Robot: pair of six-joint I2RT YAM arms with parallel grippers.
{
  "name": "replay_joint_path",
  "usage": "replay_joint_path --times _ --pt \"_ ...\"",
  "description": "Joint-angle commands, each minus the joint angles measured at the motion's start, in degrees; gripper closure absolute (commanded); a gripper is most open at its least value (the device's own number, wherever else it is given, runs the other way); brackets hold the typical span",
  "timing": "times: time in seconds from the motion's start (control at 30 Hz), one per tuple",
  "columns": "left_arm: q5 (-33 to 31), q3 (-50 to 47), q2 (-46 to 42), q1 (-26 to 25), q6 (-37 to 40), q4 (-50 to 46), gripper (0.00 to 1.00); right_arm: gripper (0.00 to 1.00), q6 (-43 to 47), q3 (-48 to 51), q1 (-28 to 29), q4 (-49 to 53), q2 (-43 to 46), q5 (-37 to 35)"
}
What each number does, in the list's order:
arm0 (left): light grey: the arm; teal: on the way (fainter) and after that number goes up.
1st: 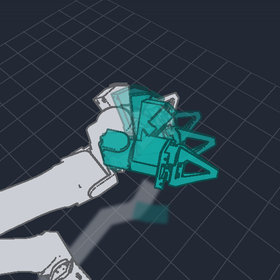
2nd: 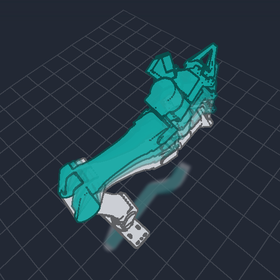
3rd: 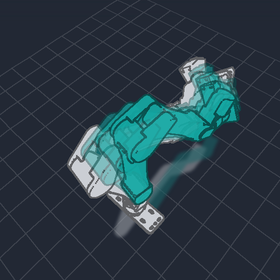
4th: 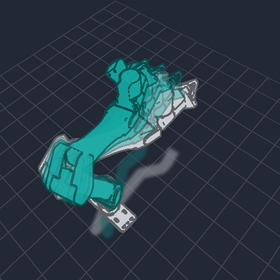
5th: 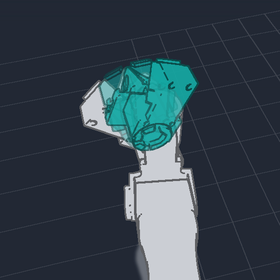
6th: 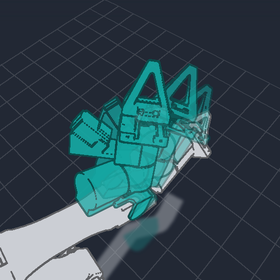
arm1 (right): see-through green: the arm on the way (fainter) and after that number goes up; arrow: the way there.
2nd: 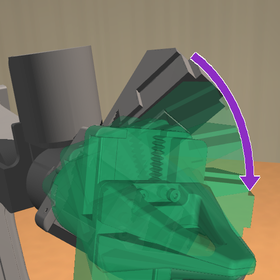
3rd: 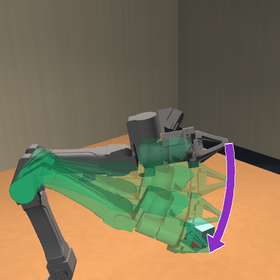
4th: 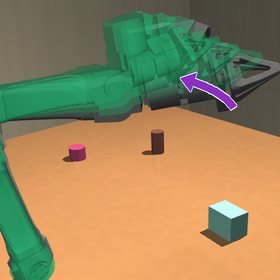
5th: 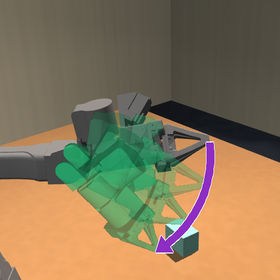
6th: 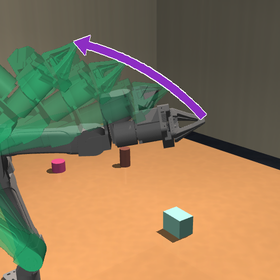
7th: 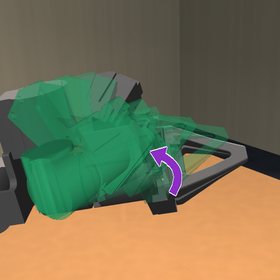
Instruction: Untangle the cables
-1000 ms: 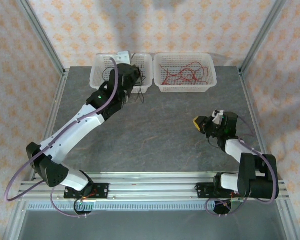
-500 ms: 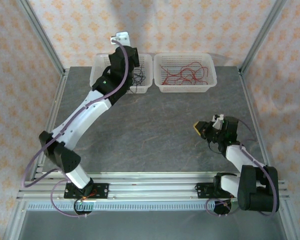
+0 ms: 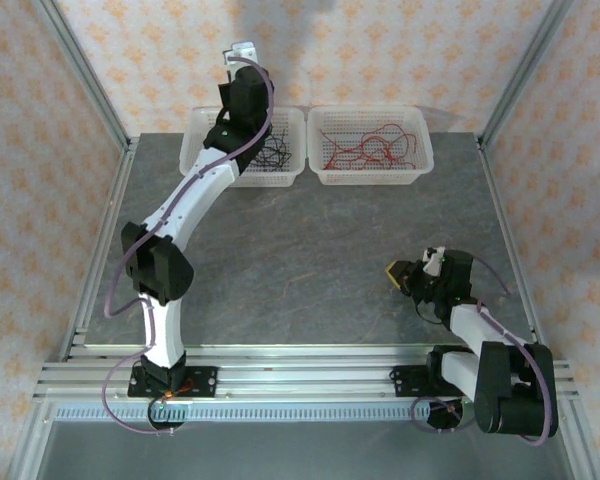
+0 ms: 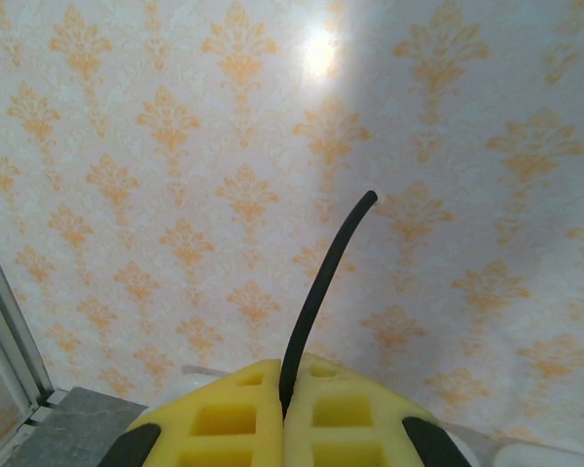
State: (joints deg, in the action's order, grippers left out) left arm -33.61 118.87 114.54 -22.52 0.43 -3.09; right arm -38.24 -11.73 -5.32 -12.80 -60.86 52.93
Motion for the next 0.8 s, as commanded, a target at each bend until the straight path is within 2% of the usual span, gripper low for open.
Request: replay_joint_path --times 0.0,0.2,0.33,0.53,0.63,0.77 --pt "-0.85 2.87 3.81 1.72 2.08 2.47 1.00 0.83 1.37 1.00 -0.35 0.44 1.23 -1.42" --pt "1.24 3.35 8.15 3.48 -0.15 2.19 1.00 0.83 1.36 1.50 -0.37 1.45 2.54 -2.46" --pt "2.99 -0.16 9.50 4.45 -3.08 1.69 1.00 0.83 1.41 1.70 -0.39 1.81 2.77 -2.74" --pt "9.24 -5.42 11.96 6.62 -9.70 -1.65 1.00 0.83 1.66 1.79 -0.36 2.18 2.59 -3.00" --pt "14.70 -2.72 15.83 8.44 -14.03 -8.01 1.00 0.83 2.02 1.70 -0.38 2.88 2.63 -3.08" --pt "25.87 10.98 25.44 11.87 -23.11 -26.28 1.00 0.83 2.85 1.70 -0.37 4.89 3.68 -3.88"
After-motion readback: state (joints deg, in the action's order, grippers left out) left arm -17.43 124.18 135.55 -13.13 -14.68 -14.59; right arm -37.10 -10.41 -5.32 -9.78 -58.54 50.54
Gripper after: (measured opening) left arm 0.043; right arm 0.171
